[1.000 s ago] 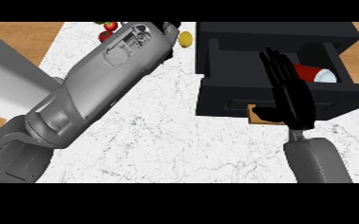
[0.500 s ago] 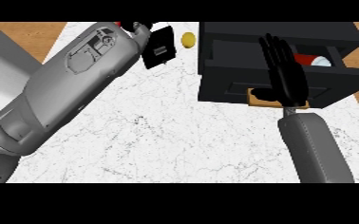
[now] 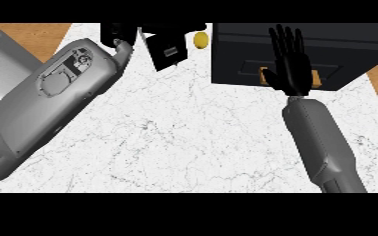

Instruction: Pick up the can, place it into the drawer and close the drawer

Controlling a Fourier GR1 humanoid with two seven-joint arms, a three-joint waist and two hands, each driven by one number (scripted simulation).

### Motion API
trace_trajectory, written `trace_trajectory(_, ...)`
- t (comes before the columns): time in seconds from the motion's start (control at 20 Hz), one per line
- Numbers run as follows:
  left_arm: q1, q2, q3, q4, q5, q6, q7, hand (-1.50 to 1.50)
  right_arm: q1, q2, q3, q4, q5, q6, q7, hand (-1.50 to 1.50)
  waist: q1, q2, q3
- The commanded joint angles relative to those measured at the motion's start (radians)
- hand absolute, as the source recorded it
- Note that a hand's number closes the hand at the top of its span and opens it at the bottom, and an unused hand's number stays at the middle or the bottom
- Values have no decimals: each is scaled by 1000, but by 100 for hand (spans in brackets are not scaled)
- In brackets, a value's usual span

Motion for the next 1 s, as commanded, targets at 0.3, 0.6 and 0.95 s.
trace_trajectory(0.3,138,68,26,-146,-23,-25,-4,-150,-306,-38,-82,317,13,-67,29,-150,18,24,11)
trace_trajectory(0.6,198,51,9,-194,-52,-2,-2,-150,-394,-35,-103,438,33,-111,47,-150,31,33,12)
trace_trajectory(0.95,278,53,17,-217,-77,-19,-66,-150,-496,-42,-133,497,22,-90,60,-150,29,36,11)
